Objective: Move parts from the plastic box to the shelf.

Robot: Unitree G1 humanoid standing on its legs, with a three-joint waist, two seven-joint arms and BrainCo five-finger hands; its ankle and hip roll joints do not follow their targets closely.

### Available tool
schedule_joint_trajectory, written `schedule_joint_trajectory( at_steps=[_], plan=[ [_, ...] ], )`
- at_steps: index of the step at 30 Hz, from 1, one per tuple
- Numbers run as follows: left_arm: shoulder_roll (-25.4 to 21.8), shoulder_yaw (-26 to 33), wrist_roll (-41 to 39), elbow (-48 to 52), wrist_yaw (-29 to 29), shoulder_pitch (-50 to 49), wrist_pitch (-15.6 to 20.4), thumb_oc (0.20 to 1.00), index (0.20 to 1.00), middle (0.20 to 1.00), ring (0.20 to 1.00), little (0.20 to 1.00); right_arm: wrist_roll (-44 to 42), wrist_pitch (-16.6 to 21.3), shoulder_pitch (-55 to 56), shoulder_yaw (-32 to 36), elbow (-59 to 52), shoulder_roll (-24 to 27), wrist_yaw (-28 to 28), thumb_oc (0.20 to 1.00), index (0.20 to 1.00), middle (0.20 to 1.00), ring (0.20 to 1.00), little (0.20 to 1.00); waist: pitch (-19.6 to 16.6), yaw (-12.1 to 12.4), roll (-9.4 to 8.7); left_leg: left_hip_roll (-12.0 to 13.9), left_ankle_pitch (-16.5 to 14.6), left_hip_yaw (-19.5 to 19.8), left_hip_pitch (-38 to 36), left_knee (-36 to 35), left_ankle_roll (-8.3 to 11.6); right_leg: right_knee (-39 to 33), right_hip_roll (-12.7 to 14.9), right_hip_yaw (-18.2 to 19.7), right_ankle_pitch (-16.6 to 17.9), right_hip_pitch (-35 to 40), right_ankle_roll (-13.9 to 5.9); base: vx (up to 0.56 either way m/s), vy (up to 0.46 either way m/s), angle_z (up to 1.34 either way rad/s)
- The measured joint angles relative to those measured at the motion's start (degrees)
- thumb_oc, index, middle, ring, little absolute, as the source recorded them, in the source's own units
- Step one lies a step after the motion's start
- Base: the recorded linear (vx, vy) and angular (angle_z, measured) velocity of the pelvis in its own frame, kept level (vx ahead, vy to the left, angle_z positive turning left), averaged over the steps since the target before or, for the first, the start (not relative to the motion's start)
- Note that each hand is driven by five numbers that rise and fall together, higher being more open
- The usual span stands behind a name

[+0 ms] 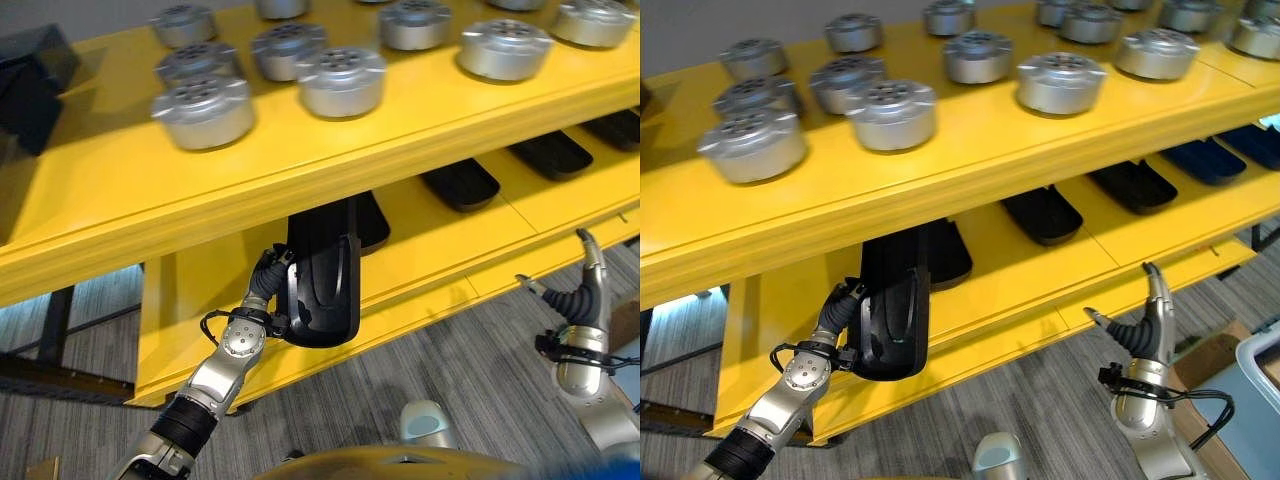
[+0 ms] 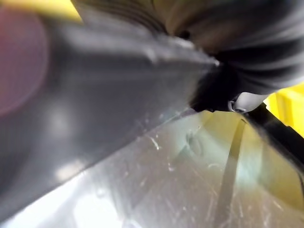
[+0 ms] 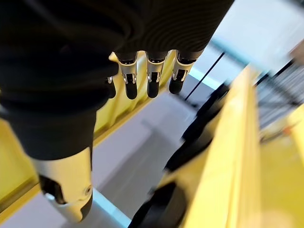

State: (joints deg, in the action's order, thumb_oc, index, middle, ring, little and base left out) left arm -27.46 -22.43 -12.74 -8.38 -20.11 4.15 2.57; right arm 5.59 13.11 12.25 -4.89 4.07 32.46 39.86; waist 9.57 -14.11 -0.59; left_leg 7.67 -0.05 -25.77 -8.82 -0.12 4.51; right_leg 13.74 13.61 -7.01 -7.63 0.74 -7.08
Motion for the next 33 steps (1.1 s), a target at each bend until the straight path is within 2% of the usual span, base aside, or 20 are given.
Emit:
schedule_joint_trajectory(
  at_steps=[2, 5, 7, 10, 12, 18, 21, 23, 27, 33],
  plan=[
    [-0.9, 0.9, 0.0, 0.0, -0.7, -1.1, -0.1, 0.200, 0.200, 0.200, 0.200, 0.200, -2.6, 0.4, 0.2, -0.2, -0.4, -3.3, -2.5, 1.000, 1.000, 1.000, 1.000, 1.000, -0.2, 2.3, -0.06, -1.6, -0.3, -0.5, -0.1, -1.1, -0.94, -4.5, 0.9, -0.2, 3.6, 1.3, -0.63, 0.02, 0.139, -0.11],
    [-1.4, 3.4, 0.3, 0.1, -1.6, -4.8, -0.4, 0.200, 0.200, 0.200, 0.200, 0.200, -4.5, 0.8, 1.9, 0.0, -5.3, -3.0, -4.0, 1.000, 1.000, 1.000, 1.000, 1.000, -0.6, 2.6, -0.54, -1.9, 0.0, -0.6, 0.2, -1.8, -1.06, -8.3, 1.0, -1.7, 5.0, 2.5, -1.70, 0.00, 0.026, -0.01],
    [-1.9, 3.6, 0.4, 0.1, -2.3, -6.9, -1.1, 0.200, 0.200, 0.200, 0.200, 0.200, -4.6, 1.6, 2.1, 0.4, -7.2, -2.6, -4.3, 1.000, 1.000, 1.000, 1.000, 1.000, -0.7, 2.6, -0.69, -1.2, 0.4, -0.3, 0.8, -1.8, -0.74, -9.5, 0.2, -2.1, 5.4, 2.6, -1.91, -0.03, 0.008, 0.04],
    [-1.8, 4.3, 0.9, 1.0, -2.7, -10.0, -1.1, 0.200, 0.200, 0.200, 0.200, 0.200, -4.9, 1.7, 2.4, 1.0, -9.3, -1.6, -4.7, 1.000, 1.000, 1.000, 1.000, 1.000, -0.6, 2.8, -0.65, 0.2, 1.0, -0.1, 1.8, -1.9, -0.18, -11.2, -1.4, -2.8, 6.2, 2.6, -1.09, -0.01, -0.002, 0.01],
    [-1.7, 4.5, 0.9, 1.0, -3.0, -11.2, -1.1, 0.200, 0.200, 0.200, 0.200, 0.200, -4.8, 2.1, 2.7, 1.6, -9.9, -1.0, -4.8, 1.000, 1.000, 1.000, 1.000, 1.000, -0.6, 3.7, -0.76, 1.0, 1.3, -0.2, 1.9, -1.9, -0.01, -11.8, -2.4, -3.0, 6.4, 2.8, -0.91, 0.00, -0.024, -0.04],
    [0.4, 5.2, 1.0, 1.0, -5.6, -10.0, -1.1, 0.200, 0.200, 0.200, 0.200, 0.200, -4.8, 2.1, 2.5, 1.4, -9.8, 0.1, -5.3, 1.000, 1.000, 1.000, 1.000, 1.000, -0.2, 5.4, -0.91, 2.6, 1.7, 0.3, 2.8, -1.3, 0.62, -11.8, -3.9, -3.7, 6.1, 2.4, -0.48, -0.05, -0.059, 0.03],
    [1.0, 4.8, 1.1, 0.9, -7.6, -6.8, -1.5, 0.200, 0.200, 0.200, 0.200, 0.200, -4.8, 2.2, 0.6, 0.3, -9.8, 0.2, -5.2, 1.000, 1.000, 1.000, 1.000, 1.000, 1.4, 5.3, -1.26, 3.3, 1.8, 1.3, 5.6, 0.3, 0.58, -10.7, -4.1, -4.3, 6.1, 0.3, -0.34, -0.02, -0.019, 0.11],
    [2.3, 4.1, 1.1, -4.3, -10.7, -1.9, -2.9, 0.200, 0.200, 0.200, 0.200, 0.200, -4.6, 2.2, -2.1, -1.6, -9.5, 0.2, -5.1, 1.000, 1.000, 1.000, 1.000, 1.000, 2.7, 5.2, -1.45, 3.6, 1.7, 1.3, 6.6, 1.2, 0.49, -9.6, -4.1, -4.1, 5.9, -0.8, -0.01, 0.02, 0.003, -0.01],
    [3.4, 3.9, 1.2, -16.2, -16.5, 8.0, -4.6, 0.200, 0.200, 0.200, 0.200, 0.200, -4.2, 2.3, -7.4, -3.9, -8.2, 0.2, -4.6, 1.000, 1.000, 1.000, 1.000, 1.000, 5.5, 3.8, -2.10, 4.2, 1.7, 1.1, 8.5, 3.1, 0.44, -6.6, -4.2, -3.2, 5.3, -3.7, 0.47, -0.05, 0.009, -0.07],
    [4.4, 3.8, 2.9, -22.2, -21.5, 14.9, -4.8, 0.200, 0.200, 0.200, 0.200, 0.200, -4.2, 2.3, -10.1, -4.7, -6.8, 0.2, -4.7, 1.000, 1.000, 1.000, 1.000, 1.000, 8.7, 1.0, -1.76, 4.6, 1.6, 0.7, 9.8, 4.2, 0.43, -5.2, -4.3, -2.3, 5.3, -5.6, 0.55, -0.04, 0.064, -0.07]
  ],
)
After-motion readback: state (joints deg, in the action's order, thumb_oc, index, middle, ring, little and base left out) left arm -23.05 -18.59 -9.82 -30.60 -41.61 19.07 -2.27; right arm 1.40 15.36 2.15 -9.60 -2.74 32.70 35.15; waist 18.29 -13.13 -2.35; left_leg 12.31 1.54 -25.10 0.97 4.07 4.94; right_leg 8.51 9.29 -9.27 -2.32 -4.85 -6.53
